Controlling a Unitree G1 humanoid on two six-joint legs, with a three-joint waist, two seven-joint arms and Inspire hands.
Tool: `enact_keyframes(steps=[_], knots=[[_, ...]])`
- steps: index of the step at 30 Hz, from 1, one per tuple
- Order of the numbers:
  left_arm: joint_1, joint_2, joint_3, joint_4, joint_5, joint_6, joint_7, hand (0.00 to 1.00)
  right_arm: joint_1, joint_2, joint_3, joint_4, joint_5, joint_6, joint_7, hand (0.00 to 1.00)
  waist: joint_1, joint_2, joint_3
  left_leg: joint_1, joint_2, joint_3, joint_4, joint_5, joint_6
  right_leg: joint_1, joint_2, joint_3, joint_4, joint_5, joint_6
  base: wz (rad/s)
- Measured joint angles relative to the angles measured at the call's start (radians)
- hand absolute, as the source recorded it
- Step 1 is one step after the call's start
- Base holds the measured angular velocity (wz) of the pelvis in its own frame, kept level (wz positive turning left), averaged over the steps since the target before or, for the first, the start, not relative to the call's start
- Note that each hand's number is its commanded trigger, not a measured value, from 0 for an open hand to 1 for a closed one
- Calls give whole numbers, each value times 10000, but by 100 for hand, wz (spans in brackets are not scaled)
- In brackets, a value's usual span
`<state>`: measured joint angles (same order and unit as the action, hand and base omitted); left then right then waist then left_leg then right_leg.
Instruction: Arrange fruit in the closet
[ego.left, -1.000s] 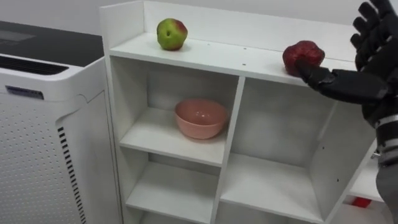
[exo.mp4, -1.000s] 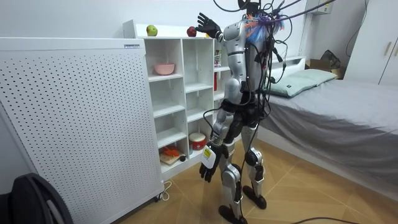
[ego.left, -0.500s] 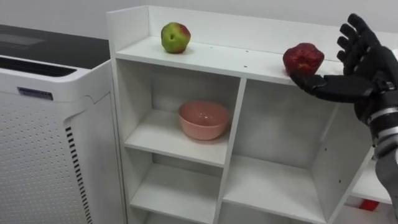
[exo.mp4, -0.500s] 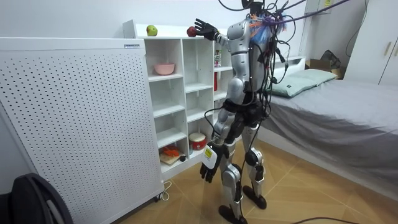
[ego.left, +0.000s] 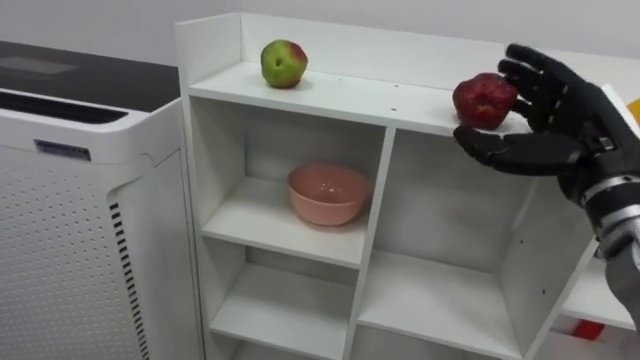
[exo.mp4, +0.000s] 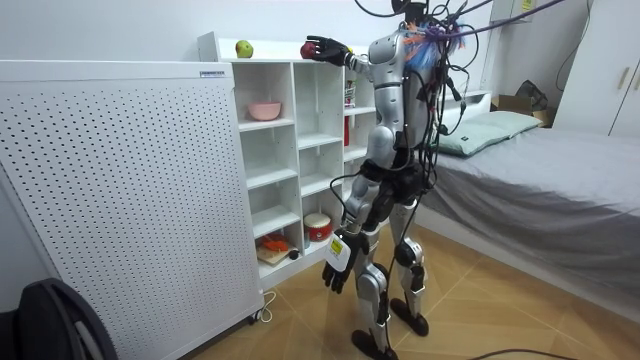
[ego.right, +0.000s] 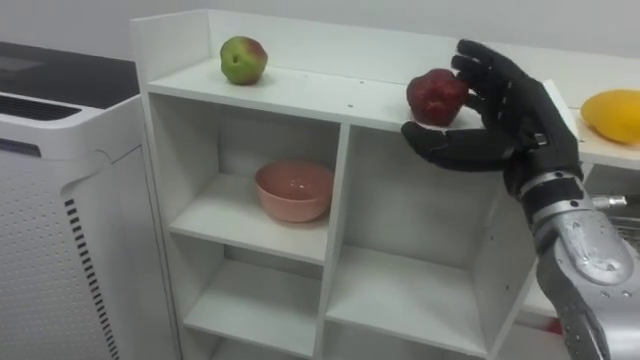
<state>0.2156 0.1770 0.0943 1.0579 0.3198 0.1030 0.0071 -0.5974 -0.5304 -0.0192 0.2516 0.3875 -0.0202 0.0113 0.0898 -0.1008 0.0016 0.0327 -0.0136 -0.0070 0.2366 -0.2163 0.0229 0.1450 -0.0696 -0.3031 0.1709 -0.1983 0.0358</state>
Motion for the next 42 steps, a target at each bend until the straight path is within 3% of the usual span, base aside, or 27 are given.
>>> enact_keyframes(steps=[2, 7, 11, 18, 22, 29, 37, 42], knots=[[1, 50, -8, 0, -137, 3, 11, 0, -190, -201, 257, 89, -5, 6, 177, 100, 2, -91, 12, 51, 9, 11, -24, 3, -5, 22, 6, 8, 3, 0, 0, -3], [-61, 168, -22, 0, -319, 4, 12, 0, -290, -253, 447, 106, -6, 6, 359, 100, 22, -273, 81, 142, 9, 1, -51, 0, -5, 109, 7, 1, -2, 0, 0, 0], [-66, 293, -23, 0, -351, 6, 19, 0, -312, -253, 584, 110, -5, 10, 385, 100, 33, -346, 60, 140, 4, 3, -31, -3, -3, 118, 1, -5, -2, 5, -7, 0], [-89, 402, -20, 4, -336, -2, 2, 0, -302, -252, 584, -220, -7, 21, 586, 100, -14, -214, 65, 98, 6, 6, 14, -4, -5, 98, 9, -14, -3, 7, -9, 0], [-83, 406, -60, -6, -339, -12, -4, 0, 117, -223, 841, -1305, -44, 133, 1127, 100, -48, -7, -46, 132, 3, 17, 3, -2, -3, 117, 7, 3, -7, 9, -13, 0], [-112, 466, -397, -79, -335, -55, -166, 0, 334, -25, 1175, -2095, -88, 284, 1428, 100, -28, 61, -82, 151, 10, 25, -8, 3, -7, 122, 23, 175, -15, 9, -13, 0], [-278, 466, -836, -8, -342, -223, -177, 0, 1291, 511, 1213, -3642, -448, 299, 1778, 100, -4, -23, -20, 161, 5, 29, -27, 2, -7, 132, 26, 224, -28, 11, -15, 0], [-417, 429, -1088, 20, -361, -217, -184, 0, 1638, 547, 1576, -4054, -488, 358, 1878, 100, -17, 134, 86, 106, 7, 46, -16, 1, -5, 61, 25, 264, -21, 15, -16, -2]])
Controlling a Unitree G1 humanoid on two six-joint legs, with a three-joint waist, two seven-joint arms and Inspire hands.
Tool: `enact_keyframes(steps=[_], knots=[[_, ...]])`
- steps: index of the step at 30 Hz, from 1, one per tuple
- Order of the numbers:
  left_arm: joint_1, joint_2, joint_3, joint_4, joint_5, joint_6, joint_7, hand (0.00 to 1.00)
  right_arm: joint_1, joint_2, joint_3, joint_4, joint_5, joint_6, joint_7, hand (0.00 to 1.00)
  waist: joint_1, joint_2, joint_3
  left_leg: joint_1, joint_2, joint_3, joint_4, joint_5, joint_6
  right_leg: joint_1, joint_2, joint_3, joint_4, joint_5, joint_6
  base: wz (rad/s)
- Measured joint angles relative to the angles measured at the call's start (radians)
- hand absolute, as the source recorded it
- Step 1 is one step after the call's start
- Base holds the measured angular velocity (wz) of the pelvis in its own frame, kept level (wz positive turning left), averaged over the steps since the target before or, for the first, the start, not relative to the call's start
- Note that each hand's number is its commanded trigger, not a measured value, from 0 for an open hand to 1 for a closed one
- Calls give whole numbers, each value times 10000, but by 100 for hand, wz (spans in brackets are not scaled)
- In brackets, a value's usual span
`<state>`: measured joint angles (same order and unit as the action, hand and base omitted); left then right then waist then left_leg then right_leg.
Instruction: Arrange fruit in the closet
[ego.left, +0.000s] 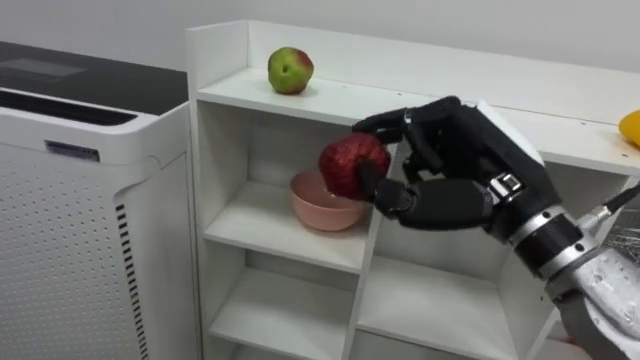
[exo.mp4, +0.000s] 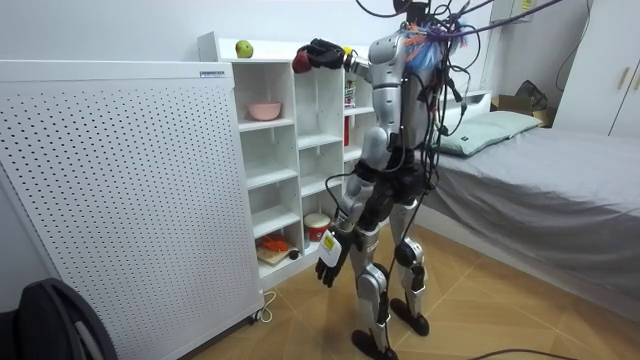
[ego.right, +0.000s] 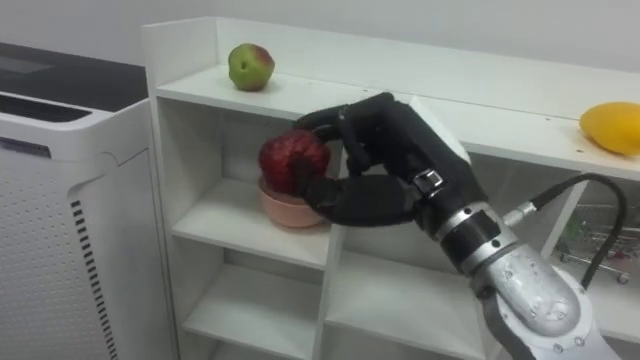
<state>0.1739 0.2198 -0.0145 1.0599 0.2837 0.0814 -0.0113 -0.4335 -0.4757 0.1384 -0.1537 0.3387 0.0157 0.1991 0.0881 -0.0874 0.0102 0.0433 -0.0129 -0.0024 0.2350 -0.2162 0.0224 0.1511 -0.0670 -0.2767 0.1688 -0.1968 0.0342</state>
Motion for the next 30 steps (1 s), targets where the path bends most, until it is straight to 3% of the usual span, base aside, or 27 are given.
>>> enact_keyframes(steps=[7, 9, 12, 16, 19, 22, 26, 30], knots=[[-128, -1, -97, -9, -630, 11, 182, 0, 783, 22, 342, -84, -823, -1, -15, 100, 70, 182, -85, -339, 36, 240, -4, 35, 2, -425, -8, 13, 20, 42, -54, -8], [-183, 31, -108, 3, -981, 6, 258, 0, 972, 208, 595, 260, -885, 2, 38, 100, 32, 170, -95, -419, 64, 306, 30, 35, 2, -530, -4, 14, 28, 64, -68, -10], [-543, 55, -311, 63, -1393, -52, 308, 0, 1027, 490, 787, 1197, -1283, -7, 143, 100, -16, 182, -82, -855, 143, 285, 278, 37, 4, -928, -10, 16, 206, 94, -90, 1], [-1304, 88, -921, 651, -2176, -400, 361, 0, 1012, 861, 870, 3055, -1667, -24, 97, 100, 96, 216, -56, -1769, 221, 259, 860, 34, 12, -1952, -52, 6, 905, 87, -92, 1], [-1700, 45, -1313, 957, -2760, -485, 391, 0, 996, 1045, 978, 4589, -1969, -87, -18, 100, 166, 311, 43, -2637, 212, 262, 1477, 20, 35, -2842, -199, 11, 1599, -17, -169, 2], [-2051, 99, -1392, 1422, -3284, -909, 422, 0, 995, 1195, 976, 5567, -2522, -87, -87, 100, 290, 416, 282, -3755, 146, 288, 2434, -187, 160, -4170, -472, 63, 3126, -454, -229, -2], [-2027, 351, -1565, 1676, -3512, -1005, 480, 0, 991, 1332, 978, 5755, -2674, -160, -133, 100, 336, 415, 316, -5477, 50, 266, 3918, -502, 176, -6062, -805, 262, 5036, -1057, -402, 4], [-1973, 377, -1911, 1758, -3631, -989, 703, 0, 987, 1343, 1056, 6386, -2560, -400, -247, 100, 566, 418, 342, -6659, 3, 276, 5131, -683, 110, -7315, -960, 551, 6420, -1649, -584, 10]])
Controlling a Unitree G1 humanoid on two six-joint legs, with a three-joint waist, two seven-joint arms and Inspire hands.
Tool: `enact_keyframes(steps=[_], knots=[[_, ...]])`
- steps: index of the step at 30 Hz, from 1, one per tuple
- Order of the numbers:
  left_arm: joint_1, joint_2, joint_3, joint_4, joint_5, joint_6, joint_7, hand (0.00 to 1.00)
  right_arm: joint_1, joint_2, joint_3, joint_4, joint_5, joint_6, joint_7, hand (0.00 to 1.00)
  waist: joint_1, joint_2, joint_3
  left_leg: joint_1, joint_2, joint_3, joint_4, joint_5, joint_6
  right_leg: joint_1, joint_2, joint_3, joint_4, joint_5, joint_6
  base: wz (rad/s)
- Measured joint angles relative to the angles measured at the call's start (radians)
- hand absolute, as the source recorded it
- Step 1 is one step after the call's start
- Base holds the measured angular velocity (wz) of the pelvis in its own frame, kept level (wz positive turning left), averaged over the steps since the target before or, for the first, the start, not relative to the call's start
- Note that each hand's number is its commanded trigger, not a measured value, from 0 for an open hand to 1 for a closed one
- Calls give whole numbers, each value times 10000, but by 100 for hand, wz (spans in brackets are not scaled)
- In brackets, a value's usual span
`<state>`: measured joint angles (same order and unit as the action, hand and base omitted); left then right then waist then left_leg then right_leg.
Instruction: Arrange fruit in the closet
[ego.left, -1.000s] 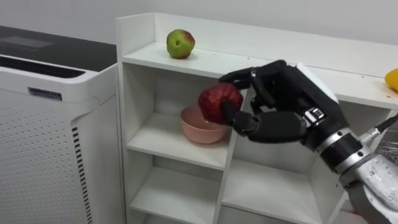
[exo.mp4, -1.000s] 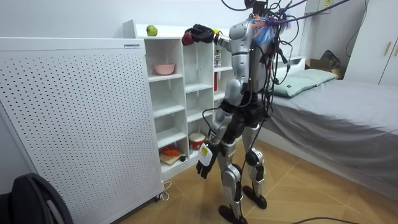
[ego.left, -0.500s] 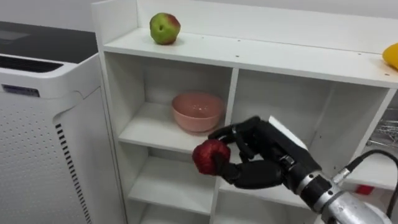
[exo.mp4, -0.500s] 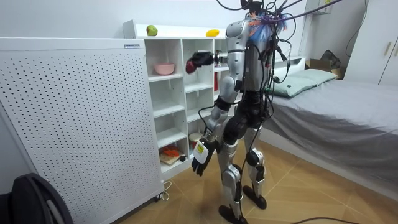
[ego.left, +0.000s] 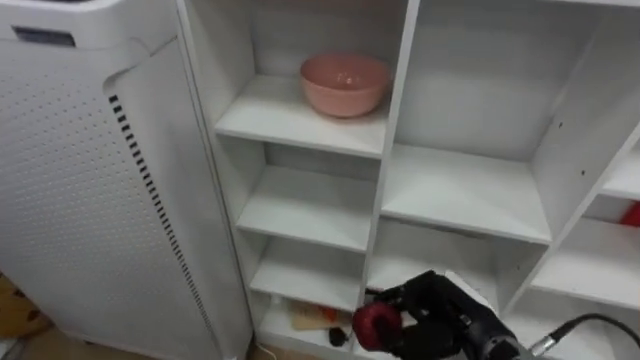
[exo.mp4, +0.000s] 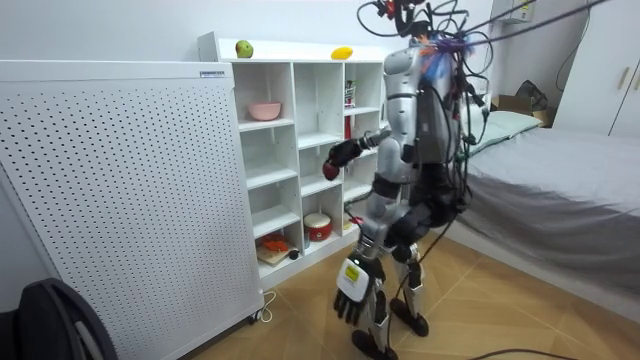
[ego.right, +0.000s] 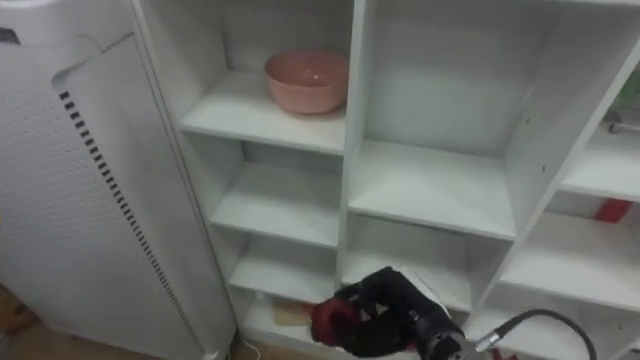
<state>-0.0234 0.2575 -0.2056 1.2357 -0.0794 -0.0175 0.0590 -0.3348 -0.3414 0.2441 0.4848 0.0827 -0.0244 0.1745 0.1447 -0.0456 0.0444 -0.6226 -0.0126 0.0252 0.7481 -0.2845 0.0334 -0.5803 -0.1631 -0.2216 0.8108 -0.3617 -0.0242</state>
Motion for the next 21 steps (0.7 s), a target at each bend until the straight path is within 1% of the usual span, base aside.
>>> enact_keyframes(steps=[2, 4, 5, 6, 8, 9, 11, 12, 13, 15, 16, 17, 19, 20, 21], knots=[[178, -1, -64, -53, -104, 1, 57, 0, 4, -4, 88, 220, -31, 10, -12, 100, 103, 1, 0, -776, 52, -5, 518, -23, -137, -789, -107, 4, 594, -176, -119, 0], [359, -5, -117, -86, -288, 68, 87, 0, 3, -5, 96, 265, -95, 8, -34, 100, 97, 1, -1, -1302, 96, -23, 872, -25, -172, -1318, -133, -5, 998, -235, -226, 0], [456, -9, -179, -110, -290, 133, 111, 0, 0, -3, 103, 372, -118, 5, -101, 100, 121, 1, -6, -1586, 156, -35, 1070, -30, -183, -1602, -120, -22, 1180, -248, -297, 0], [510, -11, -183, -157, -294, 164, 115, 0, -15, -5, 102, 437, -119, 3, -125, 100, 139, -6, -9, -1734, 168, -57, 1146, -21, -202, -1743, -120, -36, 1267, -250, -329, 0], [627, -14, -253, -365, -294, 250, 127, 0, -104, -61, 98, 720, -119, 3, -239, 100, 155, -16, -12, -2269, 235, -113, 1337, 78, -354, -2243, -124, -108, 1487, -204, -445, 8], [647, -15, -254, -394, -295, 255, 127, 0, -130, -74, 97, 801, -104, 1, -264, 100, 151, -6, -15, -2394, 259, -124, 1381, 99, -387, -2337, -133, -147, 1530, -202, -468, 13], [676, 5, -369, -555, -499, 254, 261, 0, -280, -149, 92, 1008, -32, 0, -451, 100, 156, -13, -13, -2880, 385, -107, 1643, 140, -453, -2749, -169, -264, 1798, -235, -577, 13], [690, 2, -411, -627, -537, 261, 284, 0, -348, -186, 93, 1044, 1, -8, -508, 100, 163, -14, -13, -3014, 396, -102, 1716, 142, -456, -2879, -180, -278, 1878, -244, -597, 8], [760, -9, -529, -829, -642, 260, 345, 0, -555, -265, 93, 1267, 102, -101, -624, 100, 195, -19, -14, -3275, 434, -49, 1844, 147, -462, -3142, -226, -277, 2036, -262, -633, 4], [832, -12, -605, -1145, -642, 229, 418, 0, -864, -416, 92, 1633, 309, -112, -822, 100, 291, -29, -17, -3577, 553, 115, 1974, 154, -469, -3463, -282, -262, 2226, -280, -668, 6], [836, -3, -651, -1203, -641, 206, 456, 0, -1066, -491, 92, 1829, 324, -111, -968, 100, 276, -34, -19, -3736, 609, 217, 2018, 154, -469, -3627, -353, -274, 2322, -299, -695, 11], [873, 19, -653, -1336, -639, 235, 468, 0, -1280, -535, 89, 2003, 323, -115, -1131, 100, 266, -38, -20, -3889, 721, 341, 2086, 159, -472, -3769, -402, -311, 2402, -321, -727, 12], [1026, 80, -687, -1684, -647, 241, 473, 0, -1515, -647, 89, 2103, 361, -118, -1432, 100, 258, -49, -23, -4163, 750, 444, 2171, 199, -469, -4019, -469, -340, 2534, -345, -747, 11], [1068, 109, -712, -1879, -651, 224, 473, 0, -1670, -792, 89, 2104, 438, -122, -1578, 100, 281, -68, -17, -4359, 725, 443, 2236, 261, -391, -4234, -504, -320, 2639, -367, -730, 11], [1068, 121, -714, -1937, -659, 218, 476, 0, -1752, -857, 90, 2104, 541, -122, -1668, 100, 287, -83, -14, -4477, 720, 444, 2275, 261, -389, -4354, -526, -306, 2702, -384, -724, 7]])
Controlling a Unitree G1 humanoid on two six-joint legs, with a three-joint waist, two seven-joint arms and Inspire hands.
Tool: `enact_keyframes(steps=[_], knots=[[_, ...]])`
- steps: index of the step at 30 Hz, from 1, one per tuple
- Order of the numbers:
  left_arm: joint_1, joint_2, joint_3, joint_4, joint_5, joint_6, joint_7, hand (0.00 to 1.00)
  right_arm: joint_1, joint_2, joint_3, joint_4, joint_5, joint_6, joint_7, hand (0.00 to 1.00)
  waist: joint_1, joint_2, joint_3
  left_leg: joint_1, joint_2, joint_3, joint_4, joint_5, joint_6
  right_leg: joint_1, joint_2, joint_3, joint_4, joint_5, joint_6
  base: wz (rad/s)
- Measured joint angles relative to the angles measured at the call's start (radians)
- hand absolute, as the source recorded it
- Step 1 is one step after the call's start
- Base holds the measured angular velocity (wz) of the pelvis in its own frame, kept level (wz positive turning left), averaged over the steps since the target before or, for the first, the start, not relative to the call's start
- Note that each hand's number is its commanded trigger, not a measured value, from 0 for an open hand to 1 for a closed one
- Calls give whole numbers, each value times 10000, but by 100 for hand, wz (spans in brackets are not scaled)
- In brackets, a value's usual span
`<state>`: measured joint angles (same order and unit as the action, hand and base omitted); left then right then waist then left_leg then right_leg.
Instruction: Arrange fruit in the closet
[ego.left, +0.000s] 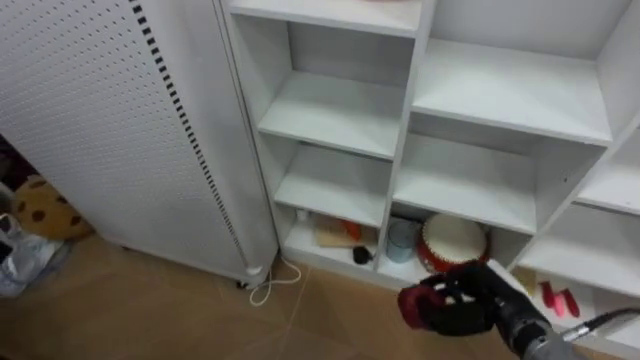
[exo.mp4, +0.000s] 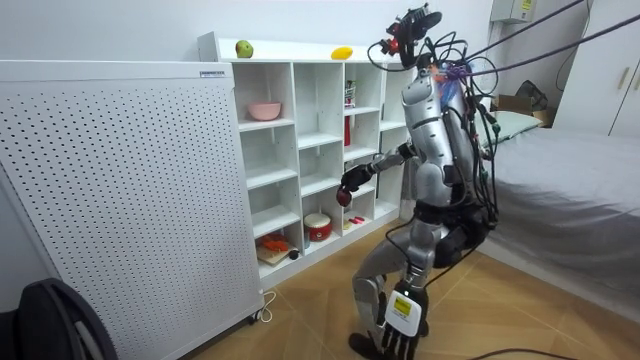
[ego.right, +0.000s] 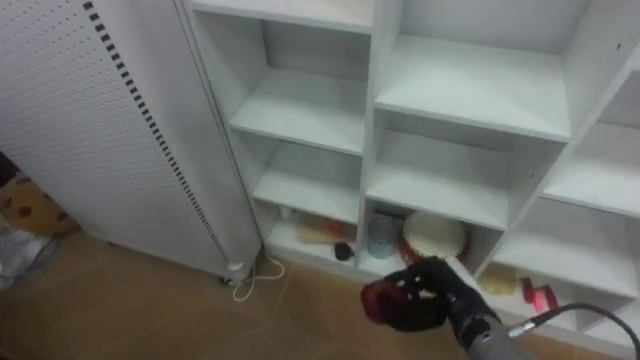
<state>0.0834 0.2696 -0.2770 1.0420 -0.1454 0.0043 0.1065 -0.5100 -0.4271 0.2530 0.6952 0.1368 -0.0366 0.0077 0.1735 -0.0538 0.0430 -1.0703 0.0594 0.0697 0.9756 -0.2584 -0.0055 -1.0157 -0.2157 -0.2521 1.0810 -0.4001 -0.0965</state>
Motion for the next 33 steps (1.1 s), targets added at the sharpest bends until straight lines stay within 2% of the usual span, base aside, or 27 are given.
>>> enact_keyframes(steps=[2, 5, 9, 11, 15, 17, 20, 22, 27, 33], knots=[[-1, 10, -7, -47, -4, -24, 18, 0, -292, -123, 8, 97, 441, -20, -302, 100, 36, -16, 10, -259, -6, -4, 157, -2, 5, -221, -25, -16, 139, -33, -13, 2], [28, 126, -28, -120, -16, -36, 188, 0, -1072, -339, 15, 1144, 765, -122, -919, 100, 82, -206, 86, -558, -191, -25, 334, -34, 54, -522, -288, -38, 497, -243, 14, 19], [141, 222, -223, -332, -226, 181, 203, 0, -1605, -641, 15, 1537, 1053, -118, -1586, 100, 219, -257, 104, -961, -171, -53, 578, -93, 145, -859, -353, -92, 682, -294, 48, 6], [200, 308, -219, -442, -566, 186, 206, 0, -1900, -727, 17, 1535, 1300, -114, -1961, 100, 203, -289, 103, -1225, -192, -47, 867, -211, 208, -1102, -459, -42, 999, -443, 121, 9], [239, 457, -213, -719, -606, 200, 202, 0, -2608, -944, 38, 1533, 1455, -116, -2558, 100, 210, -331, 107, -1663, -219, -63, 1221, -302, 245, -1533, -605, -17, 1373, -549, 74, 1], [334, 639, -213, -987, -607, 237, 200, 0, -2883, -1089, 68, 1534, 1583, -119, -3028, 100, 200, -382, 114, -1886, -277, -90, 1381, -329, 260, -1735, -669, -5, 1564, -621, 89, 9], [491, 709, -214, -1338, -590, 410, 214, 0, -3029, -1160, 83, 1578, 2008, -118, -3413, 100, 169, -425, 112, -2026, -364, -107, 1385, -309, 238, -1889, -771, -4, 1631, -659, 73, 10], [701, 723, -215, -1646, -588, 538, 226, 0, -3084, -1163, 99, 1621, 2698, -53, -3766, 100, 152, -486, 142, -2068, -398, -44, 1424, -332, 279, -1937, -885, -11, 1718, -689, 91, 5], [1019, 814, -223, -1731, -587, 559, 398, 0, -3417, -1164, 99, 1959, 3669, -48, -4319, 100, 47, -601, 176, -2298, -372, -3, 1685, -452, 363, -2128, -960, -10, 1958, -823, 95, 1], [1444, 1157, -226, -1995, -595, 572, 444, 0, -3750, -1183, 104, 2008, 4513, -48, -5142, 100, -13, -609, 181, -2413, -372, -14, 1769, -487, 377, -2223, -972, -8, 2026, -861, 81, 0]])
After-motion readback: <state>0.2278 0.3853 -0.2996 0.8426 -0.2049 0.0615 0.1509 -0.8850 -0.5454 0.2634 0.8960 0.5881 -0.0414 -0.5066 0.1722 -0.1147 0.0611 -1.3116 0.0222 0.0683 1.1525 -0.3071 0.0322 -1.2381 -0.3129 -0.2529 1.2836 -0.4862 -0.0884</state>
